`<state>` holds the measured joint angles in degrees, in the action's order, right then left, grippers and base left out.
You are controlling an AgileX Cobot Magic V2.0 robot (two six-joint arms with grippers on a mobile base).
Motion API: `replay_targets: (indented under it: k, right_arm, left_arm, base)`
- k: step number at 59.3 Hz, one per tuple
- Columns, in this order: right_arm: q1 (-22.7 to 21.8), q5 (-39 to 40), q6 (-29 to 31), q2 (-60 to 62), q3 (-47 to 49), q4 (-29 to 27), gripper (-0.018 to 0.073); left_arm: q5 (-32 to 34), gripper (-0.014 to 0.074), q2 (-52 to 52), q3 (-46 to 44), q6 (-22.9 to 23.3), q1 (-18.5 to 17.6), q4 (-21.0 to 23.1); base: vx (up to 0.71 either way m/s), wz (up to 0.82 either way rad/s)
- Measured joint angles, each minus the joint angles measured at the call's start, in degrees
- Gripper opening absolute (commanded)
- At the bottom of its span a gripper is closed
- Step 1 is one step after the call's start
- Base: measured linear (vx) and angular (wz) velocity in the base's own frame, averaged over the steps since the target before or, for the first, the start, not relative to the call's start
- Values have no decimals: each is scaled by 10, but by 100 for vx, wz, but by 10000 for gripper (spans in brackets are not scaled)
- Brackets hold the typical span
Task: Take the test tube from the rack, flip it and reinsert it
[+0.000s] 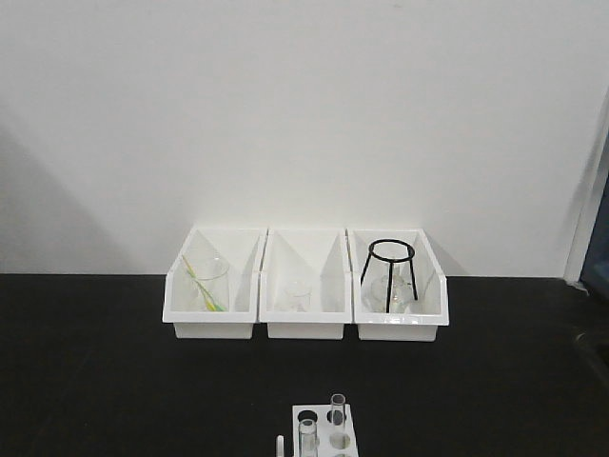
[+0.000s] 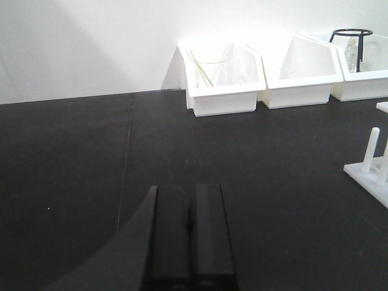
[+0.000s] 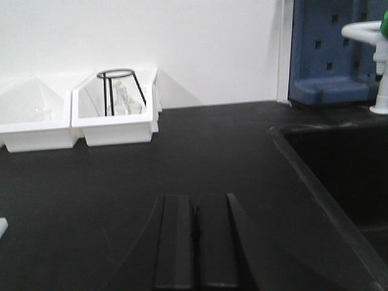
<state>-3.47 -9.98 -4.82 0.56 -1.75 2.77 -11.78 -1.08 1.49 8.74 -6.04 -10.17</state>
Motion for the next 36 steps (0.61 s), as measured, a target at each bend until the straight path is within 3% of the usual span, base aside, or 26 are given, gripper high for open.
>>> replay_targets:
  k: [36]
  right_arm:
    - [0,-7,0,0,0,0,-13]
  left_arm:
    - [0,-6,0,0,0,0,0]
  base:
    - [0,0]
